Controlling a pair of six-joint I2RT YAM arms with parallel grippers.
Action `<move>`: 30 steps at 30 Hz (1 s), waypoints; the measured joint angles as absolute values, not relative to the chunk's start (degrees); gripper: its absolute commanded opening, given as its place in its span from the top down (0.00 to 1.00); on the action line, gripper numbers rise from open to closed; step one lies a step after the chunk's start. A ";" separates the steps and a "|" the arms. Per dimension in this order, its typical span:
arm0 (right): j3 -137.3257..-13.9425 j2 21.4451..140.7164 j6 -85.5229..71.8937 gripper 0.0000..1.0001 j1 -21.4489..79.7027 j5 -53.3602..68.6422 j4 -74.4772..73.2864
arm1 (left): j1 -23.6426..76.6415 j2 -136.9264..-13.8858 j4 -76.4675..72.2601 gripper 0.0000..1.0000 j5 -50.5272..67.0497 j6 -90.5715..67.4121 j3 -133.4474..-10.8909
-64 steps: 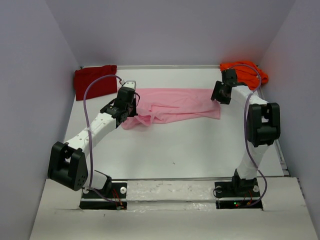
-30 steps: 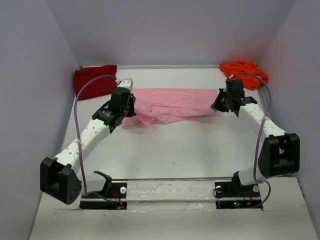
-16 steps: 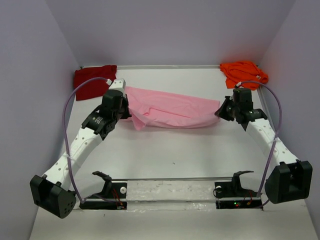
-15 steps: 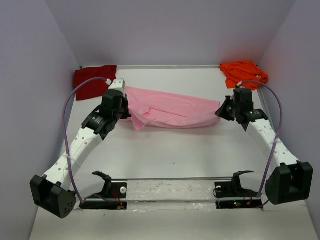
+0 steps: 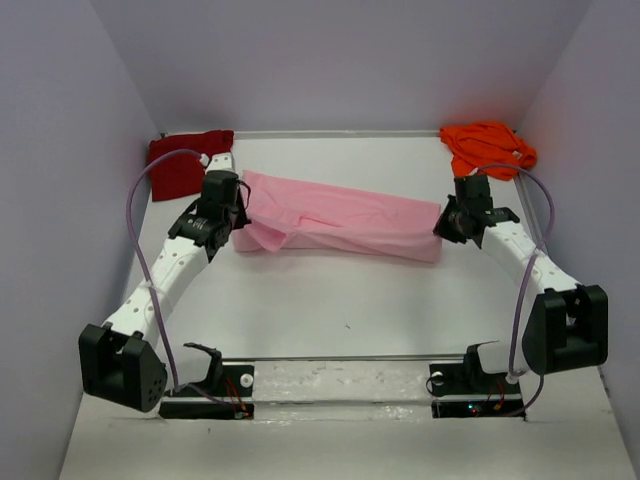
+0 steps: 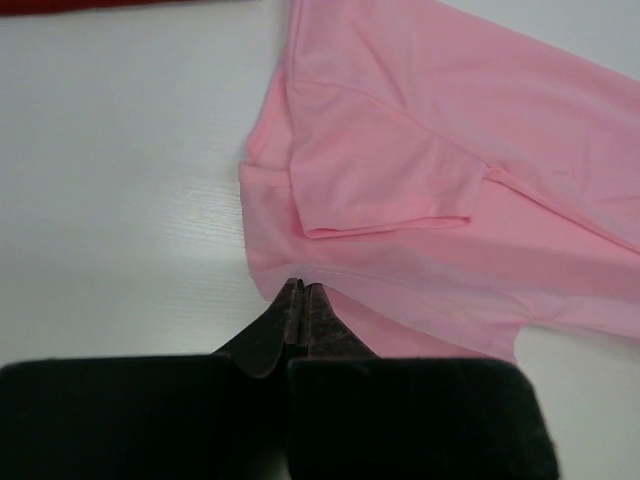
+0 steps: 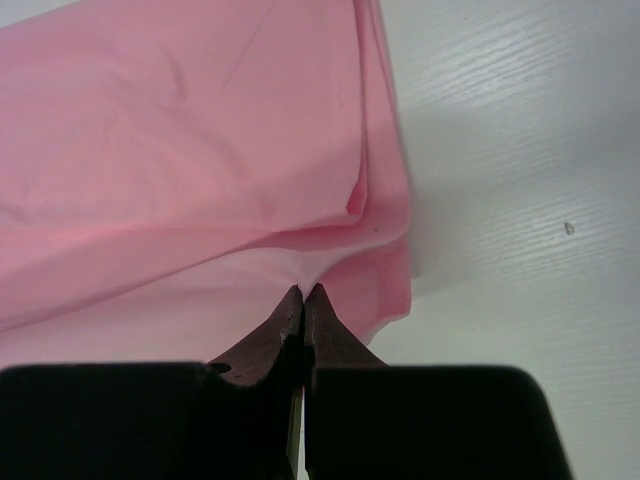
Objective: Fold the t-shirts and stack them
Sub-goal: Fold the tshirt
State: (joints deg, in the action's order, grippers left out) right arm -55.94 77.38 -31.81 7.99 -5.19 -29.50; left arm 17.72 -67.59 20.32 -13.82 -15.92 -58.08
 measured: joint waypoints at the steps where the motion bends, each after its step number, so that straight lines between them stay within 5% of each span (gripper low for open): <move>1: -56.16 78.19 -31.83 1.00 7.99 -5.65 -29.50 | 17.26 -69.14 19.88 1.00 -13.74 -15.94 -58.13; 30: -74.74 107.07 -32.34 1.00 7.99 -11.57 -27.75 | 16.29 -94.83 16.93 1.00 -12.71 -14.35 -76.40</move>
State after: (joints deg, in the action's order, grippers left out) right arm -74.74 107.07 -32.34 7.99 -11.57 -27.75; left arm 16.29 -94.83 16.93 -12.71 -14.35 -76.40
